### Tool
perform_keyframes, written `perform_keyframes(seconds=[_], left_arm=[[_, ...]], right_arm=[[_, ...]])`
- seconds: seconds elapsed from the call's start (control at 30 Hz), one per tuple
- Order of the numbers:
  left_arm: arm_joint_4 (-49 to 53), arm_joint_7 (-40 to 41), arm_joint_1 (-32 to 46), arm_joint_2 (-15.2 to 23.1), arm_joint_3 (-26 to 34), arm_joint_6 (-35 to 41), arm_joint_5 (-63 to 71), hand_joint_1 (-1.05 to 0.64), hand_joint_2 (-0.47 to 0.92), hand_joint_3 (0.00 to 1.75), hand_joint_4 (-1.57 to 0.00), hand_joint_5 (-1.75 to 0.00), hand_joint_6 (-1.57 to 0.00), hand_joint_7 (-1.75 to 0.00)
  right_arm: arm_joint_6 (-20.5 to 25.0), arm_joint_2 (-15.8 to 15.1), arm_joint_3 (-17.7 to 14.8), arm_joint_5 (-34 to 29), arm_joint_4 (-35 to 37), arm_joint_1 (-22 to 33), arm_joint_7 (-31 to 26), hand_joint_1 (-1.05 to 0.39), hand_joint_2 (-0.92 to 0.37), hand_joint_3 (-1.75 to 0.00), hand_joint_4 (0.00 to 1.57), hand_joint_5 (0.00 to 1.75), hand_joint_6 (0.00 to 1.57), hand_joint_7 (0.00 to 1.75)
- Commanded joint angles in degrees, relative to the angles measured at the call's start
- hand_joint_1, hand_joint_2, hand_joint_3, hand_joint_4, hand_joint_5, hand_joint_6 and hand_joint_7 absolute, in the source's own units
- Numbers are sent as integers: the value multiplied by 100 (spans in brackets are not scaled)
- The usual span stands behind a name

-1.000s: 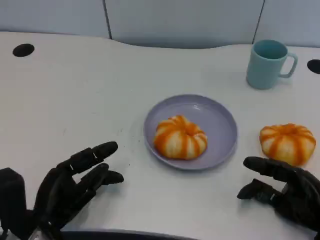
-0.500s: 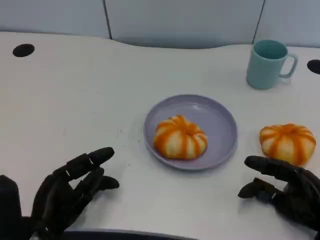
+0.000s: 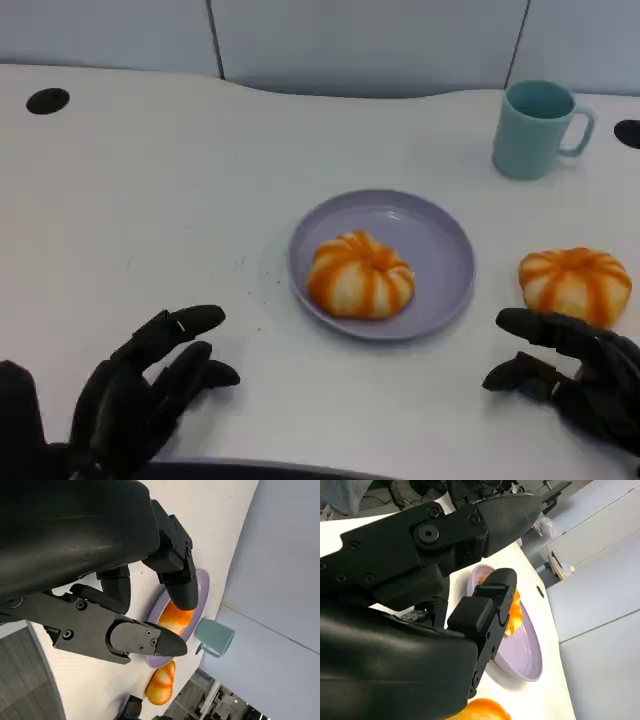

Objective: Grasp the bread from the table and place it into the plate.

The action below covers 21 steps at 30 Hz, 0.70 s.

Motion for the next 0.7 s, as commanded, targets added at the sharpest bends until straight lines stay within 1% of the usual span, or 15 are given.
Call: perform_keyframes(seconds=[0.03, 0.1, 0.27, 0.43, 0.57, 0.63, 0.67, 0.7], left_arm=[[206, -67, -167, 75, 116, -34, -69, -44, 92, 15, -23, -168, -37, -106], [253, -70, -199, 73, 138, -39, -62, -44, 92, 15, -22, -169, -35, -110], [231, -11, -207, 58, 173, 22, -61, -41, 92, 18, -24, -167, -34, -113], [310, -1, -246, 43, 226, 18, -77, -43, 92, 12, -24, -168, -35, -114], [347, -47, -246, 35, 242, -43, -62, -39, 92, 18, -21, -170, -34, -112], [370, -43, -254, 51, 229, -81, -24, -40, 92, 19, -21, -170, -33, -112], [399, -47, -268, 60, 228, -93, -15, -41, 92, 17, -21, -171, -31, -116], [421, -51, -278, 66, 228, -101, -13, -41, 92, 17, -21, -171, -30, -117]], right_arm=[[-78, -96, -52, -56, 232, -13, -77, -43, -92, -8, 56, 110, 96, 3], [-108, -89, -56, -58, 270, -30, -94, -43, -92, -6, 57, 110, 96, 3], [-95, -110, -18, -93, 310, -67, -69, -42, -92, -9, 56, 111, 95, 2], [-55, -110, -33, -60, 363, -94, 4, -42, -92, -8, 53, 111, 94, 2], [-145, -73, -106, 3, 517, -134, 107, -41, -92, -8, 55, 111, 94, 2], [-170, -78, -113, -27, 577, -158, 46, -40, -92, -7, 61, 105, 97, 3], [-183, -81, -115, -44, 606, -172, 15, -38, -92, -7, 67, 96, 99, 4], [-194, -82, -117, -56, 628, -183, -3, -38, -92, -7, 70, 92, 100, 4]])
